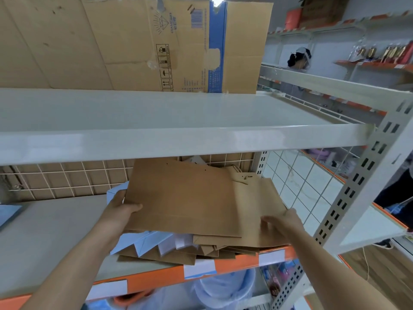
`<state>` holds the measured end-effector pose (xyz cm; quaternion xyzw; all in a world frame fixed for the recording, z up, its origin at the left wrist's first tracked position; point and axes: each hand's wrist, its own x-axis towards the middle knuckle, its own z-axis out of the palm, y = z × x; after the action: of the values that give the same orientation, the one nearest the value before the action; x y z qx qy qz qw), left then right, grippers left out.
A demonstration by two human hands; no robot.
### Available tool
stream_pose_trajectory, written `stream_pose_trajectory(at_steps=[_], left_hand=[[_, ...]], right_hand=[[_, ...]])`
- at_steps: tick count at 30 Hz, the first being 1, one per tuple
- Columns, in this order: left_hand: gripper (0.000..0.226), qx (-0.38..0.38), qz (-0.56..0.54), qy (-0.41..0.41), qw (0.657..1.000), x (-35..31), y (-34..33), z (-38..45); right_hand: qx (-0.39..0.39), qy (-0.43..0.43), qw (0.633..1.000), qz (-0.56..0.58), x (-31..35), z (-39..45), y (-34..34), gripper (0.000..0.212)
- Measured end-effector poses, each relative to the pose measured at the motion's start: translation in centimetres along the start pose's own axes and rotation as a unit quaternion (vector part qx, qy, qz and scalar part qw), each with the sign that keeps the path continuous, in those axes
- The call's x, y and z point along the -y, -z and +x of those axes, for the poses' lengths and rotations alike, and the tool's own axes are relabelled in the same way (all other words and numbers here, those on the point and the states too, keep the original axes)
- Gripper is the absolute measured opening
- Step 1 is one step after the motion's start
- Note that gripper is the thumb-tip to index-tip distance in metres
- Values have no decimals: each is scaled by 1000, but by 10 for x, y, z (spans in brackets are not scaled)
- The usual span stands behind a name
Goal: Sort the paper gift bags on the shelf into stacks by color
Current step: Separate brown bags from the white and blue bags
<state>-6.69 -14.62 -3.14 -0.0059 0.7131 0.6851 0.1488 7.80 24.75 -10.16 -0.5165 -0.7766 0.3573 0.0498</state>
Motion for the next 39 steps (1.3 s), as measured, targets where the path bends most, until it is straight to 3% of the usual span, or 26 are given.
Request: stream_pose_trajectory(at_steps=[4, 8, 13, 20, 28, 39], left_hand=[[28, -19, -40, -16, 999, 2, 4, -7], [26, -30, -77, -45, 996, 3, 18, -19], [23, -35, -128, -52, 990, 7, 53, -31], [25, -59, -157, -67, 984, 12, 123, -43], [31, -95, -170, -75, 978, 34, 276, -68], [40, -121, -231, -82, 962, 47, 494, -122]], right_hand=[[-12, 85, 996, 38, 4, -1, 7, 40], [39, 139, 961, 237, 15, -14, 7, 17], [95, 163, 933, 307, 40, -43, -1, 21], [98, 188, 932, 295, 79, -85, -42, 26], [-5, 165, 942, 292, 105, -145, -106, 41], [-12, 170, 929, 328, 151, -285, -219, 24]])
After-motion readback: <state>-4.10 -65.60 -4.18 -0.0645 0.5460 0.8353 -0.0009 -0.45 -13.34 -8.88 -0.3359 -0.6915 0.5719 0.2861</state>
